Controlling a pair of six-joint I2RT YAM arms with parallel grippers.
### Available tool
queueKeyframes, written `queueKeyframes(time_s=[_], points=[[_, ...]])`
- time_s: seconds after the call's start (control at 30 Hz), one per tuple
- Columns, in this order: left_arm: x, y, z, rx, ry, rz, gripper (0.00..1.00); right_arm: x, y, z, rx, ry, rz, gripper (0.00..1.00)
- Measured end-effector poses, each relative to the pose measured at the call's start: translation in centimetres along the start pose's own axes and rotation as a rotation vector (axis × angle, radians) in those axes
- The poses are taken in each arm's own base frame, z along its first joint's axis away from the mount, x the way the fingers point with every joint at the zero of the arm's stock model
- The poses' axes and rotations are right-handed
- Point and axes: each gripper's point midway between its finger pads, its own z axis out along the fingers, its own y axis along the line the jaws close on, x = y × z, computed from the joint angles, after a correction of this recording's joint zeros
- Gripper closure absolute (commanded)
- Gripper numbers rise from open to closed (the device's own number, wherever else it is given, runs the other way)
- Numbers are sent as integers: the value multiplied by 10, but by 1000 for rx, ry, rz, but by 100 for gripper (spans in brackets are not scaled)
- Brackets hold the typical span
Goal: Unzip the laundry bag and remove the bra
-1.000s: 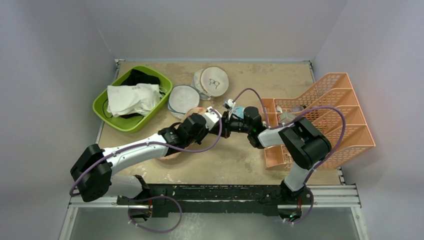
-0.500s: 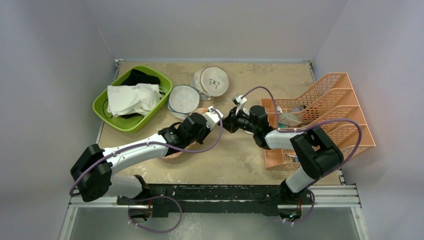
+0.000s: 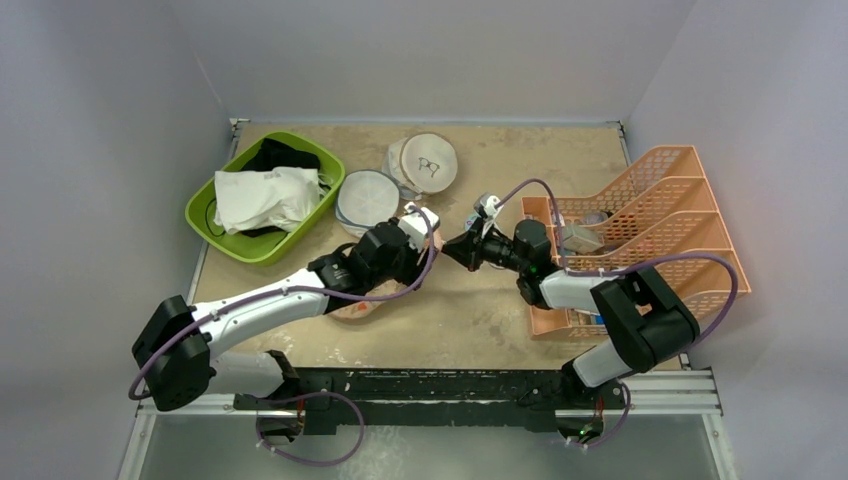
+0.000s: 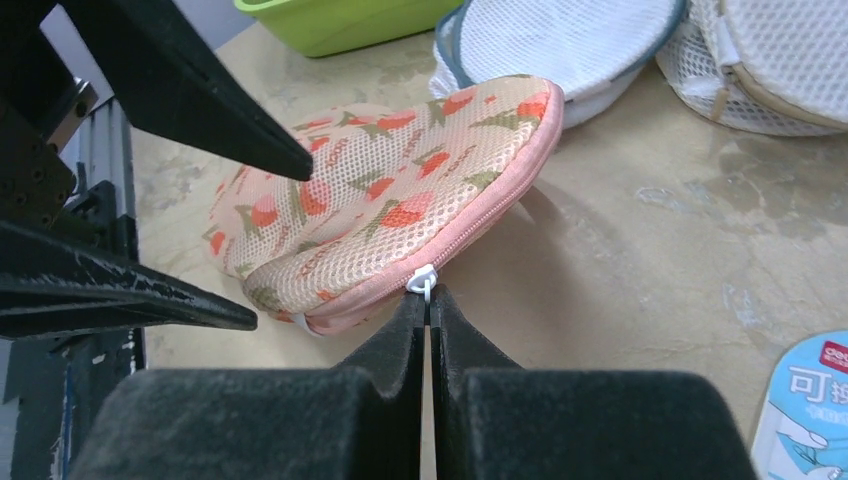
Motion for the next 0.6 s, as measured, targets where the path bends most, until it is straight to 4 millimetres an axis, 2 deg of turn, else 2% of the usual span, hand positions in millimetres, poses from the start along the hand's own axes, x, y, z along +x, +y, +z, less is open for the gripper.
queueKeyframes(time_s=[0.17, 0.27, 0.43, 0.6], points=[[-28, -12, 2, 32, -122, -192, 19, 2, 11, -3, -43, -7, -2, 100], [-31, -19, 5, 55, -179, -298, 14, 2, 18, -4, -61, -3, 5, 100], [-23, -31, 6, 51, -173, -315, 40, -6, 44, -5, -116, -9, -11, 100], [-14, -43, 4, 44, -132, -270, 54, -12, 61, -6, -134, -14, -19, 100]])
